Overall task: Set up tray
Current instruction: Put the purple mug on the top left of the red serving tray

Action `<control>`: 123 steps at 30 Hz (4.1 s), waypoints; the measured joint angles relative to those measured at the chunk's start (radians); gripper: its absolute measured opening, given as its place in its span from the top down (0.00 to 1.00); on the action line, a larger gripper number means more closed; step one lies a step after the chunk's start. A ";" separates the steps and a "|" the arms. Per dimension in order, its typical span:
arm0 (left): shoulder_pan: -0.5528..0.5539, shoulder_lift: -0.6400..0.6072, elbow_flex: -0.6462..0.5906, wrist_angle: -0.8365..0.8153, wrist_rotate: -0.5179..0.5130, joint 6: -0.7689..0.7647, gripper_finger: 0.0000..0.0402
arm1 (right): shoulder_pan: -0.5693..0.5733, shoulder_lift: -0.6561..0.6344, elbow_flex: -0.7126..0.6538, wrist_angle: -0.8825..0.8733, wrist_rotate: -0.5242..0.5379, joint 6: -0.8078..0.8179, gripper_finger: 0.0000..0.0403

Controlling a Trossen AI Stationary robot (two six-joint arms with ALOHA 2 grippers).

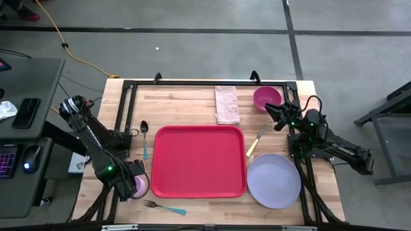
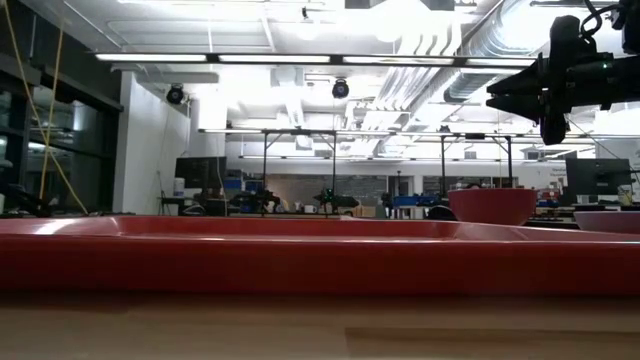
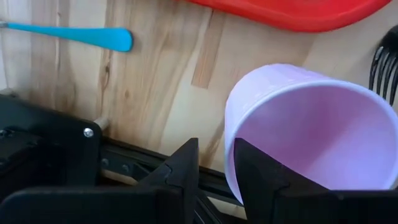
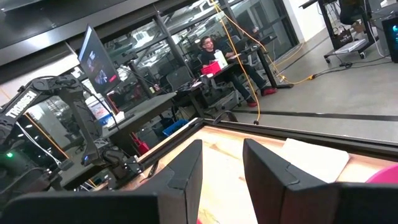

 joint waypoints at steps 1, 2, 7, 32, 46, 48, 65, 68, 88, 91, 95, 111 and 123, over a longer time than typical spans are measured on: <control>0.000 0.000 0.000 0.003 0.001 0.000 0.67 | 0.000 0.000 0.000 0.000 0.000 0.000 0.77; 0.000 0.000 0.000 0.006 0.001 0.000 0.67 | 0.000 0.000 0.000 0.000 0.000 0.000 0.77; 0.000 0.000 0.000 0.037 0.000 0.000 0.67 | 0.000 0.000 0.000 -0.001 0.001 0.000 0.77; 0.000 0.019 -0.057 0.119 0.011 0.000 0.79 | 0.000 0.000 0.000 -0.016 0.035 0.000 0.77; 0.001 0.015 -0.055 0.102 0.105 -0.001 0.96 | 0.000 0.000 0.000 -0.015 0.035 0.010 0.77; 0.001 0.014 -0.052 0.084 0.141 -0.005 0.96 | 0.000 0.000 0.000 -0.014 0.035 0.011 0.77; 0.043 0.015 0.277 -0.261 0.098 -0.059 0.96 | 0.000 0.000 0.000 -0.013 0.035 0.012 0.77; 0.109 0.015 0.328 -0.296 0.046 -0.035 0.96 | 0.000 0.000 0.000 -0.013 0.034 0.012 0.77; 0.754 0.015 0.372 -0.223 -0.112 0.744 0.96 | 0.000 0.000 0.000 -0.013 0.029 0.035 0.77; 0.842 0.021 0.372 -0.197 -0.112 0.876 0.96 | 0.000 0.000 0.000 -0.013 0.029 0.035 0.77; 0.954 0.027 0.372 -0.182 -0.112 1.052 0.96 | 0.000 0.000 0.000 -0.014 0.029 0.034 0.77; 1.266 0.148 0.372 -0.074 -0.046 1.572 0.96 | 0.000 0.000 0.000 -0.059 0.031 0.035 0.77; 1.291 0.241 0.369 -0.046 -0.004 1.677 0.96 | 0.000 0.000 0.000 -0.073 0.031 0.019 0.77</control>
